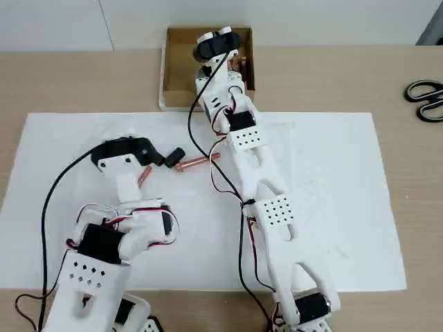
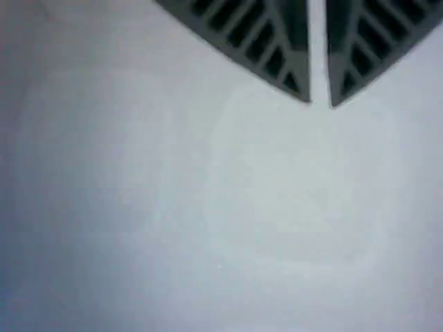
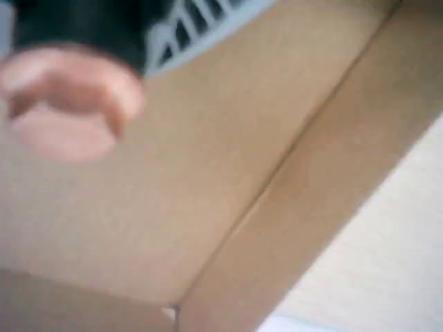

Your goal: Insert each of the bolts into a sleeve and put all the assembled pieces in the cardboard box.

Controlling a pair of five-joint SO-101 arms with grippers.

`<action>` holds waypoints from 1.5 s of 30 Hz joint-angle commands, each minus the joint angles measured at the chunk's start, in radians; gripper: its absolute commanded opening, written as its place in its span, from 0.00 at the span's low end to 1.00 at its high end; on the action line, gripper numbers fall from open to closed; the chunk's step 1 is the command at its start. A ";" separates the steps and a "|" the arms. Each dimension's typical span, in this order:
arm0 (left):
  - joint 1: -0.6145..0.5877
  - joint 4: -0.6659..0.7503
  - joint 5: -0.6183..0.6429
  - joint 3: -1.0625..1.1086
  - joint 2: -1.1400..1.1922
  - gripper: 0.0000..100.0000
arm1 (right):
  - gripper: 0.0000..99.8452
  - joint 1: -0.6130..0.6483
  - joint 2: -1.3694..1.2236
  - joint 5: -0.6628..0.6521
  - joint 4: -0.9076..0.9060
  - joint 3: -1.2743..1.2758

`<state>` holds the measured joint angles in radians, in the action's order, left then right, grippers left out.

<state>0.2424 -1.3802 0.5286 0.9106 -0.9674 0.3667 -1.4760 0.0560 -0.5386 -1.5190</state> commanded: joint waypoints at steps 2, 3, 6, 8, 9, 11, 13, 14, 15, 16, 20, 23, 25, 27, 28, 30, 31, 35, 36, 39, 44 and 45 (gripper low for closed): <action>0.058 0.018 -0.006 -0.012 -0.025 0.01 | 0.24 0.007 0.025 0.009 0.022 -0.012; 0.060 0.018 -0.006 -0.012 -0.025 0.01 | 0.28 0.005 0.025 0.009 0.022 -0.012; 0.057 0.018 -0.006 -0.012 -0.025 0.01 | 0.33 0.005 0.035 0.009 -0.007 -0.021; 0.057 0.018 -0.006 -0.013 -0.025 0.01 | 0.33 0.012 0.045 0.009 -0.061 -0.071; 0.055 0.018 -0.006 -0.019 -0.025 0.01 | 0.33 0.013 0.058 0.012 -0.119 -0.114; 0.035 0.018 -0.006 -0.027 -0.025 0.01 | 0.33 0.024 0.110 0.063 -0.285 -0.170; 0.005 0.018 -0.006 -0.027 -0.023 0.01 | 0.33 0.028 0.226 0.123 -0.496 -0.163; -0.015 0.018 -0.009 -0.027 -0.023 0.01 | 0.33 0.030 0.314 0.150 -0.631 -0.164; -0.040 0.018 -0.009 -0.027 -0.021 0.01 | 0.33 0.038 0.417 0.178 -0.779 -0.163; -0.068 0.017 -0.011 -0.027 -0.020 0.01 | 0.33 0.056 0.518 0.199 -0.937 -0.163; -0.166 0.012 -0.106 -0.045 -0.018 0.01 | 0.33 0.076 0.794 0.184 -1.178 -0.044; -0.236 -0.003 -0.259 -0.133 -0.018 0.01 | 0.33 0.091 0.997 0.152 -1.187 0.153; -0.304 -0.017 -0.324 -0.226 -0.017 0.01 | 0.33 0.102 1.159 0.144 -1.182 0.408; -0.358 -0.041 -0.356 -0.300 -0.015 0.01 | 0.33 0.133 1.326 0.137 -1.176 0.720; -0.374 -0.060 -0.368 -0.325 -0.015 0.01 | 0.33 0.147 1.412 0.137 -1.171 0.873; -0.399 -0.109 -0.414 -0.355 -0.015 0.01 | 0.33 0.160 1.569 0.138 -1.162 1.157; -0.413 -0.143 -0.446 -0.355 -0.015 0.03 | 0.33 0.160 1.629 0.140 -1.136 1.290; -0.540 -0.206 -0.559 -0.294 -0.017 0.15 | 0.33 0.162 1.753 0.051 -0.966 1.694; -0.598 -0.203 -0.588 -0.288 -0.020 0.17 | 0.33 0.163 1.765 -0.017 -0.912 1.758; -0.732 -0.186 -0.667 -0.292 -0.017 0.22 | 0.33 0.159 1.774 -0.229 -0.794 1.832; -0.793 -0.229 -0.801 -0.275 -0.025 0.22 | 0.33 0.168 1.709 -0.684 -0.731 1.781; -0.813 -0.238 -0.839 -0.272 -0.025 0.22 | 0.33 0.168 1.681 -0.806 -0.736 1.743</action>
<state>-0.5294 -1.6011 -0.2371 0.6406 -0.9751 0.5294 0.2286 -0.4304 -1.2950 0.2946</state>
